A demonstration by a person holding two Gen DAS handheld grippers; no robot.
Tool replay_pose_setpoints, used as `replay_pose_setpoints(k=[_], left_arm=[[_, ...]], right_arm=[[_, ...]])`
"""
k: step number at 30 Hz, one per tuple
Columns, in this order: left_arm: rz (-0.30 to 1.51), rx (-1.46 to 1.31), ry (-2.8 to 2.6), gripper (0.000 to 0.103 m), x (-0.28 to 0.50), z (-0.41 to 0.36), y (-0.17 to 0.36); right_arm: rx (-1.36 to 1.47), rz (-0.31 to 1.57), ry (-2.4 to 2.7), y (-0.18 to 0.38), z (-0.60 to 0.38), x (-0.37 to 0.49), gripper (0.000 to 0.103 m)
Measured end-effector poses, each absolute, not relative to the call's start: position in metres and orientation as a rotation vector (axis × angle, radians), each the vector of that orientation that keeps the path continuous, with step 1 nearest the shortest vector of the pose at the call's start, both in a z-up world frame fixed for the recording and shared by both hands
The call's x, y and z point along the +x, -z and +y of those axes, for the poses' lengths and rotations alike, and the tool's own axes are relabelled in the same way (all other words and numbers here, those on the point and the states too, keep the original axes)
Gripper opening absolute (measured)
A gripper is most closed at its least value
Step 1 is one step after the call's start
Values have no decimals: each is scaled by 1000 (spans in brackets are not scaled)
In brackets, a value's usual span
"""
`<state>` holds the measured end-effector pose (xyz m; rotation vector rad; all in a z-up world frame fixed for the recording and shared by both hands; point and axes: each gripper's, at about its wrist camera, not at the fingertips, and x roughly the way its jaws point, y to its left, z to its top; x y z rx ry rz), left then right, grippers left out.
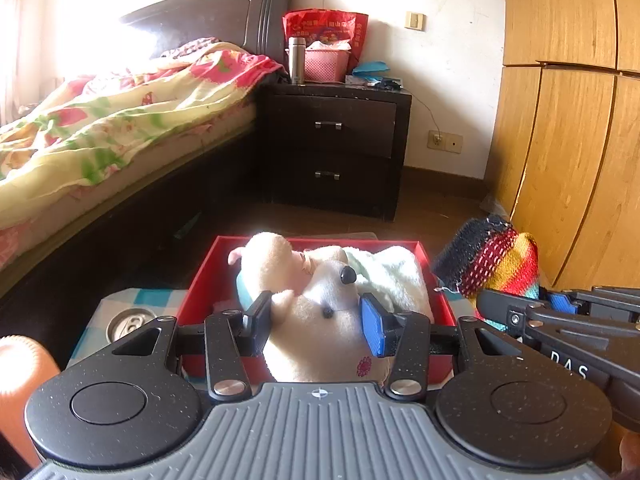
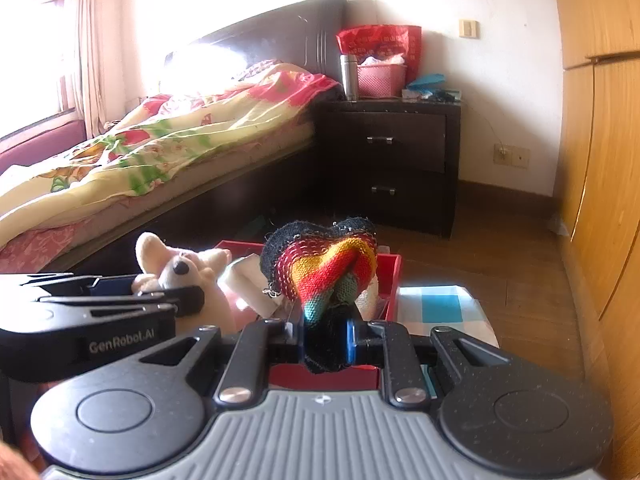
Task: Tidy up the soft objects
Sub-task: 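Carry the teddy bear in the left tool to the red box while the right tool carries the hat, then lower the teddy bear into the box with the left tool while the right tool lowers the hat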
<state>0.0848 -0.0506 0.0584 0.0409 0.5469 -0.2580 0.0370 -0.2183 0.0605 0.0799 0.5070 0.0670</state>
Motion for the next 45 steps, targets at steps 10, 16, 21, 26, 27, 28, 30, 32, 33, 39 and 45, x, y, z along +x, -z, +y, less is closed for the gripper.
replay_pose_setpoints(k=[10, 16, 21, 26, 27, 28, 30, 32, 33, 39, 45], left_arm=[[558, 24, 246, 47, 103, -54, -50], [538, 34, 225, 47, 120, -61, -53], [530, 39, 193, 47, 143, -67, -51], [525, 45, 163, 48, 168, -72, -47], [527, 45, 161, 48, 172, -73, -46], [528, 44, 159, 49, 176, -74, -45], [545, 49, 168, 49, 184, -76, -43], [567, 54, 156, 50, 192, -77, -38], [570, 49, 153, 49, 194, -76, -36], [587, 23, 172, 66, 189, -70, -33], [590, -18, 155, 68, 172, -53, -38]], right_arm=[[64, 517, -58, -54, -220, 58, 0], [61, 532, -68, -49, -219, 71, 0], [59, 527, -80, -47, -216, 95, 0], [83, 558, -89, -35, -217, 128, 0], [83, 564, -87, -32, -217, 133, 0], [81, 572, -87, -29, -217, 139, 0], [89, 594, -91, -23, -219, 149, 0], [121, 606, -95, -18, -223, 156, 0], [138, 608, -98, -16, -226, 158, 2], [127, 602, -121, -14, -227, 156, 26], [109, 595, -119, -17, -227, 142, 31]])
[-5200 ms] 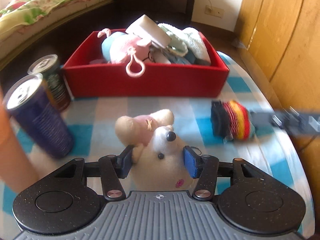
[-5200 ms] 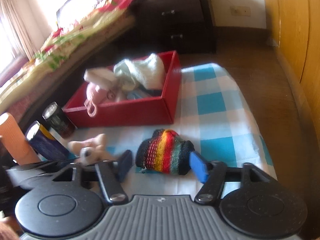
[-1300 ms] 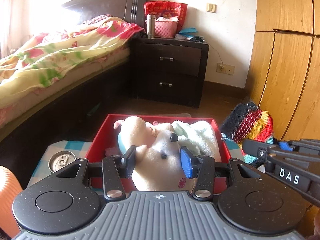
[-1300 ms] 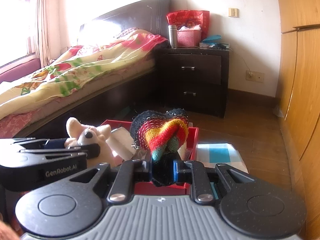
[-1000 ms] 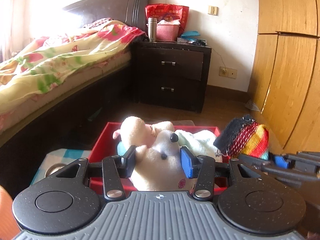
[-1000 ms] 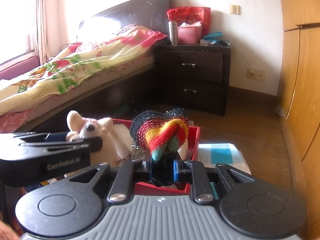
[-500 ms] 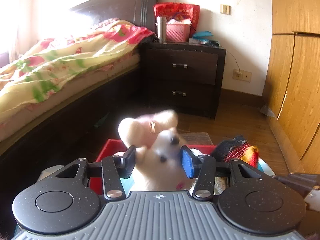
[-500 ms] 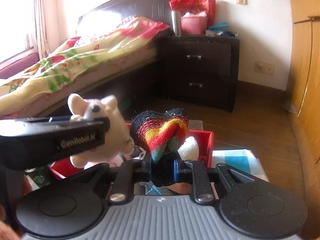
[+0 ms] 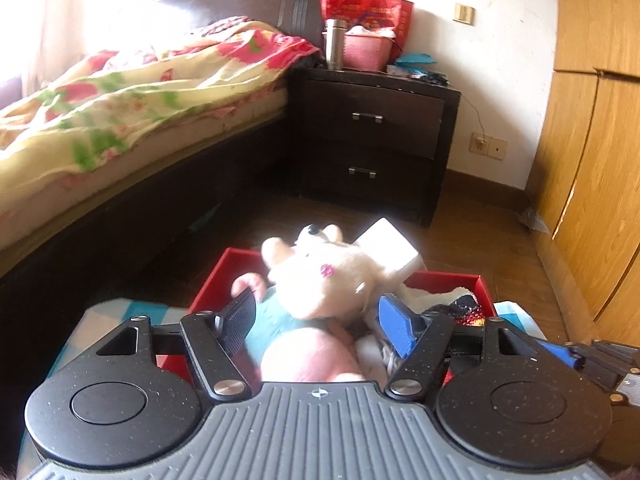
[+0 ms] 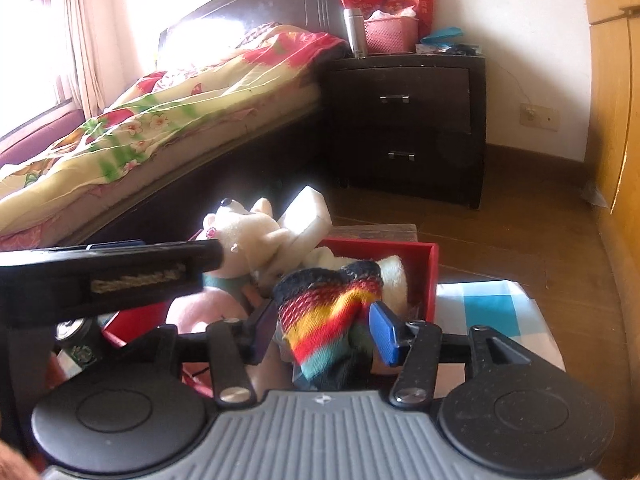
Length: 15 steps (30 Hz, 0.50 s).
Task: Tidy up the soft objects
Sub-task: 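Lower the teddy bear into the box with the left tool while the right tool lowers the hat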
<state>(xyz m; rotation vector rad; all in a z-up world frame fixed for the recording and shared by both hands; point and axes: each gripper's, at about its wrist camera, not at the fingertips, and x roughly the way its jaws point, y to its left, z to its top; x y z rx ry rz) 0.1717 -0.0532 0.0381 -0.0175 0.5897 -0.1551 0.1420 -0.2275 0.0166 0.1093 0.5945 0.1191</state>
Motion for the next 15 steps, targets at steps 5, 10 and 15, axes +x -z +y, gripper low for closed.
replay_pose_setpoints(k=[5, 10, 15], left_arm=[[587, -11, 147, 68, 156, -50, -47], [592, -17, 168, 68, 145, -56, -52], [595, -35, 192, 68, 132, -63, -51]], right_arm=[[120, 565, -97, -28, -233, 124, 34], [101, 546, -75, -39, -233, 105, 34], [113, 545, -47, -40, -239, 89, 34]])
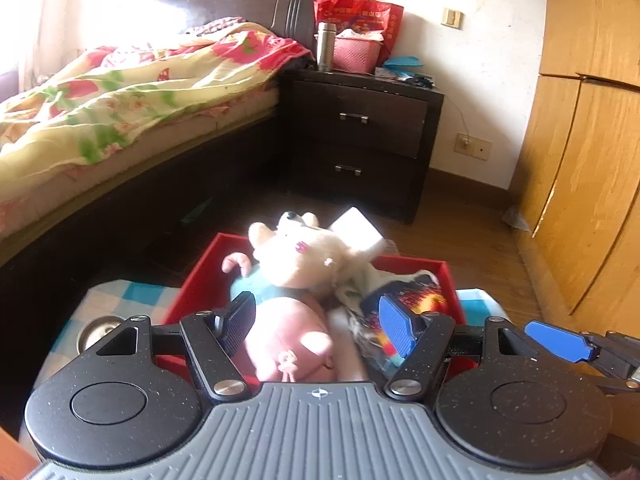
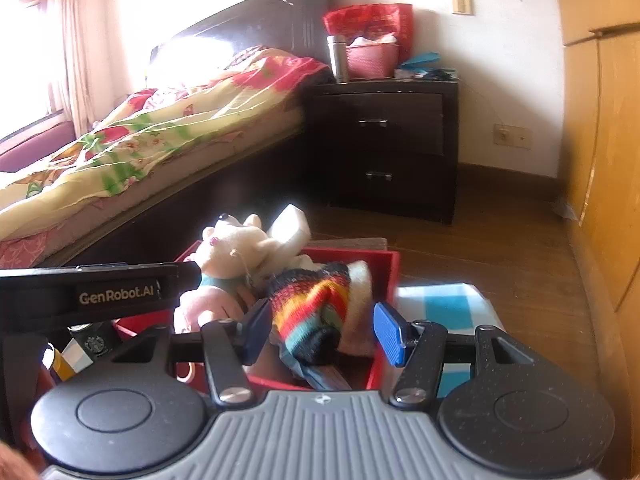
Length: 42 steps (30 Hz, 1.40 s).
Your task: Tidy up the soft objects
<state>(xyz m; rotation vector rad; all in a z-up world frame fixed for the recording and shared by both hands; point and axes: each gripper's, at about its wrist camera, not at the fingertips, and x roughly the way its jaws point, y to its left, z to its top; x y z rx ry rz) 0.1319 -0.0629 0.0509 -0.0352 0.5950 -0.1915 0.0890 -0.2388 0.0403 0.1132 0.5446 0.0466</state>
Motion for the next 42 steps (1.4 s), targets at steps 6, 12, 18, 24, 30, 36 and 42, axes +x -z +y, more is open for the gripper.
replay_pose_setpoints(k=[6, 12, 18, 24, 30, 36, 42], left_arm=[[603, -59, 193, 68, 111, -62, -50], [609, -55, 213, 68, 75, -61, -50], [619, -42, 230, 68, 33, -60, -46], [636, -60, 228, 68, 6, -56, -41], [629, -75, 216, 69, -4, -52, -44], [624, -80, 205, 69, -4, -50, -43], [629, -76, 182, 68, -3, -48, -41]], right_arm=[[141, 545, -8, -43, -251, 73, 34], [161, 557, 28, -41, -260, 43, 34], [198, 541, 34, -49, -257, 5, 34], [213, 529, 31, -52, -248, -32, 34], [188, 501, 27, -56, -236, -48, 34], [158, 494, 35, -55, -231, -49, 34], [157, 502, 25, -52, -226, -47, 34]])
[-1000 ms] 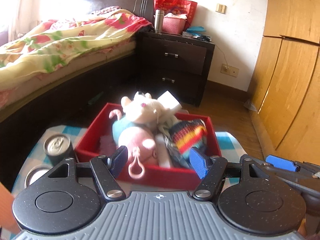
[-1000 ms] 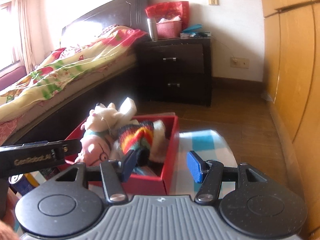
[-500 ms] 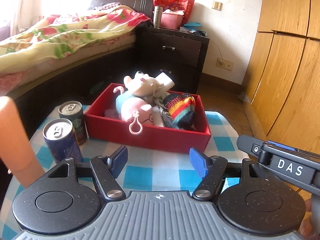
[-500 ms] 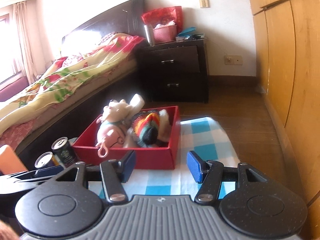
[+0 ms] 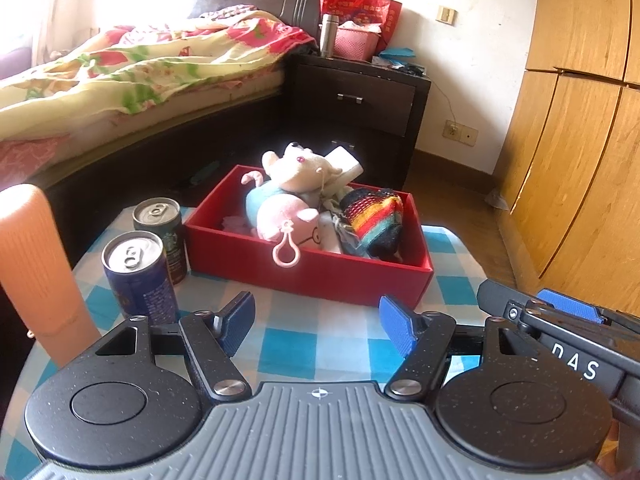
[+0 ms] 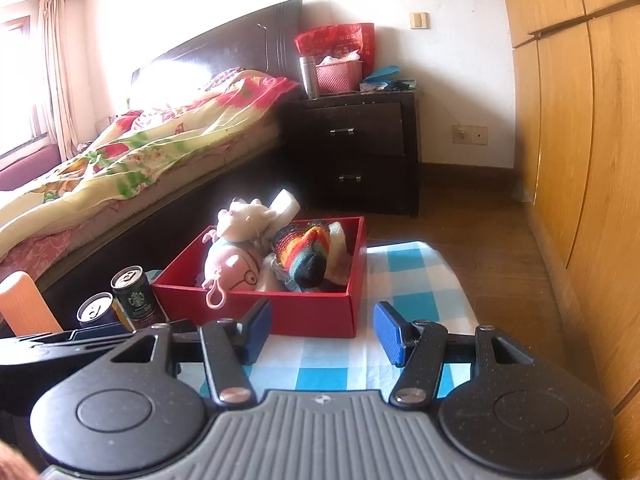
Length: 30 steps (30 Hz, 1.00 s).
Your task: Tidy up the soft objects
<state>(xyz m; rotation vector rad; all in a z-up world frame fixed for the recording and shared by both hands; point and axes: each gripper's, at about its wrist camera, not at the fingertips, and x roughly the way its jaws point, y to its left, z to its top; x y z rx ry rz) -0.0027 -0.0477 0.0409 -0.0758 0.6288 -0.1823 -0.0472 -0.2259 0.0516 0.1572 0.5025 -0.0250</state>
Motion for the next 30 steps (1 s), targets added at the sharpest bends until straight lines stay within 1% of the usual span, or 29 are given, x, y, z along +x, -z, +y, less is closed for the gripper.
replay_pose_setpoints(k=[4, 30], left_arm=[[624, -68, 177, 66, -5, -48, -41], [620, -59, 174, 67, -4, -49, -42]], right_arm=[[159, 508, 20, -50, -225, -47, 34], [168, 511, 17, -50, -225, -46, 34]])
